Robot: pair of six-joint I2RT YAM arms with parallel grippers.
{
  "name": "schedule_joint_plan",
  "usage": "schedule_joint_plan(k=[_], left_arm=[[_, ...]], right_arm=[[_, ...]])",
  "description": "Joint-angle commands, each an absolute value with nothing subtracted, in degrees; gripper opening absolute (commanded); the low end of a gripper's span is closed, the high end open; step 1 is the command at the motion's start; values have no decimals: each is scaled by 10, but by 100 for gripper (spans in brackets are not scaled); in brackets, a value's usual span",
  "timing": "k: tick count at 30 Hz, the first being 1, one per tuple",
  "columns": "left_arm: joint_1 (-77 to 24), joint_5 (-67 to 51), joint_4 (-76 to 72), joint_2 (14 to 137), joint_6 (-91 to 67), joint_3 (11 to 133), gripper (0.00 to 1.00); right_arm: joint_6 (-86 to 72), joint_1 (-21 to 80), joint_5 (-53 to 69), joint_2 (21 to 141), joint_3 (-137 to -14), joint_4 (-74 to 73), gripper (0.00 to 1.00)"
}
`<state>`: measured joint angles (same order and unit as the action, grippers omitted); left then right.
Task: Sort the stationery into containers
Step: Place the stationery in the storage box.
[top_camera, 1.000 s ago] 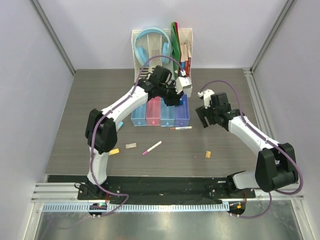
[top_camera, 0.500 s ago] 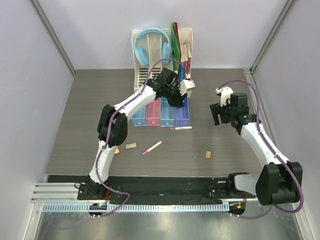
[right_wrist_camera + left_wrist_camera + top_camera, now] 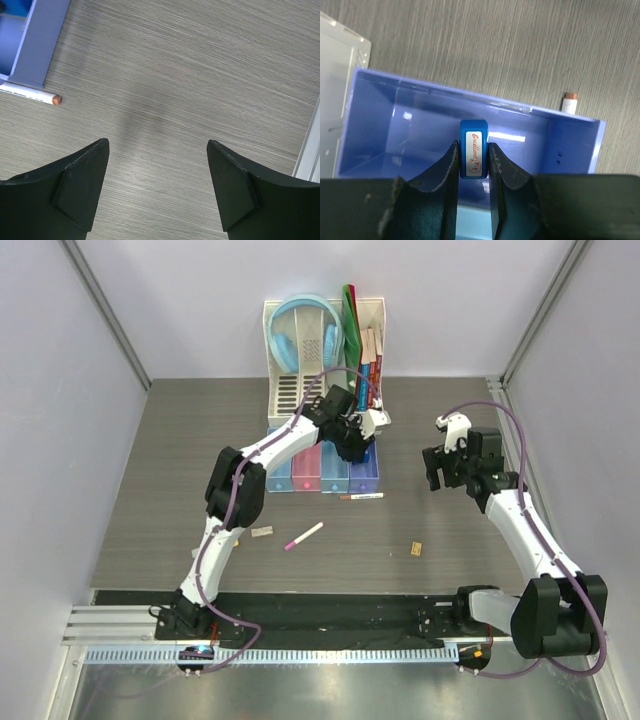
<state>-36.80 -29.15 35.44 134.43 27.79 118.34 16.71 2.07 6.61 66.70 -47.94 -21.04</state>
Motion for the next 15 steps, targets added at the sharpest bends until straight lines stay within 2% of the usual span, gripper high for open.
schedule_joint_plan(k=[1, 8, 9, 10, 15], left_arm=[[-373, -302, 347, 1353, 288, 1207, 0], [-374, -301, 347, 1365, 285, 1214, 1], [-374, -301, 346, 1366, 285, 1213, 3], [-375, -301, 347, 1367, 285, 1214, 16], [-376, -301, 346, 1368, 283, 1213, 21]], right_arm=[[161, 16, 79, 649, -480, -196, 84], [161, 12, 83, 642, -478, -196, 84], [160, 12, 84, 641, -478, -196, 84], [160, 12, 84, 639, -478, -196, 84], [159, 9, 87, 635, -478, -196, 84]])
